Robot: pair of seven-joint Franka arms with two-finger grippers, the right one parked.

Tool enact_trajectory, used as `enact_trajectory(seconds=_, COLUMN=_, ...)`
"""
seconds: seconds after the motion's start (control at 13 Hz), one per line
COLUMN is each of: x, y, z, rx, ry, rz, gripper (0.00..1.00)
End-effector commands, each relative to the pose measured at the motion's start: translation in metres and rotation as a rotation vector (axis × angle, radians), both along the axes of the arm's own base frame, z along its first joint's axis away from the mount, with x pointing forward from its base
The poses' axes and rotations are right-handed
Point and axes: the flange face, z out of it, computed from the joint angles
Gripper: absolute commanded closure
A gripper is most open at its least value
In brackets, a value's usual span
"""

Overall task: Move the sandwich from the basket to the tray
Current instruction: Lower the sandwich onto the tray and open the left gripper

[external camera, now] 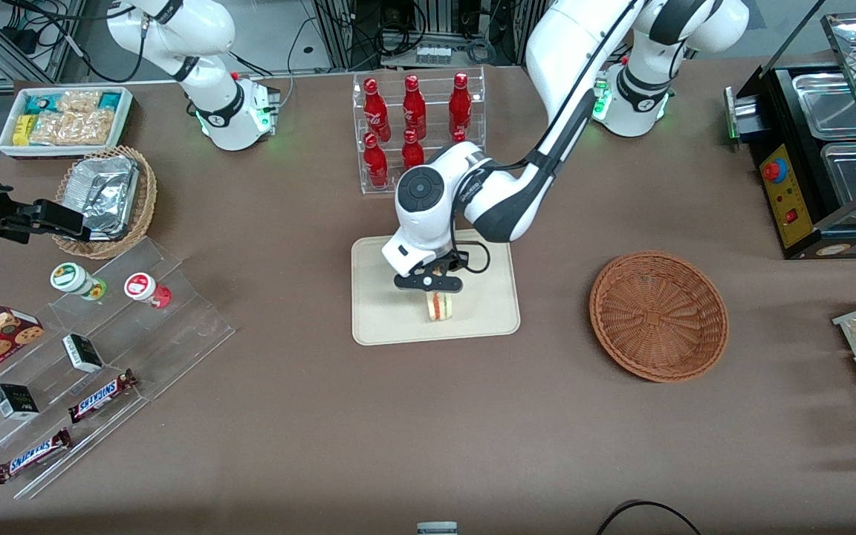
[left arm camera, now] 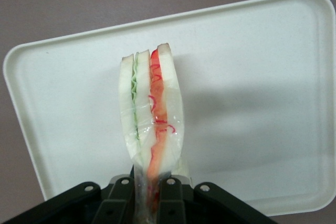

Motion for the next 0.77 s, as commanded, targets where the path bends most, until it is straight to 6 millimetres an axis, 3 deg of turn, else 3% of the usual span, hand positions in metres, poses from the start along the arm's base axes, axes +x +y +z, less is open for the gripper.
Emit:
enact_trajectory(seconds=0.0, x=-0.001, y=-0.011, z=-0.013, rx=-0.009, ry=-0.027, rz=-0.005, gripper=0.90)
enact_trajectory(seconds=0.31, x=-0.014, y=-0.014, z=-0.025, rx=0.011, ry=-0.005, rz=-0.017, gripper=0.86)
enact_trajectory(seconds=0.38, x=-0.015, y=-0.012, z=-0.029, rx=0.020, ry=0.003, rz=-0.017, gripper=0.80)
enact_trajectory(seconds=0.46, x=-0.017, y=-0.010, z=-0.033, rx=0.027, ry=0.009, rz=-0.018, gripper=0.66)
enact_trajectory(seconds=0.54, x=-0.018, y=-0.011, z=-0.033, rx=0.028, ry=0.010, rz=-0.018, gripper=0.23)
enact_trajectory(seconds=0.62, x=-0.016, y=-0.009, z=-0.032, rx=0.027, ry=0.009, rz=-0.018, gripper=0.01)
enact_trajectory(seconds=0.69, x=-0.015, y=-0.010, z=-0.027, rx=0.021, ry=0.004, rz=-0.015, gripper=0.00)
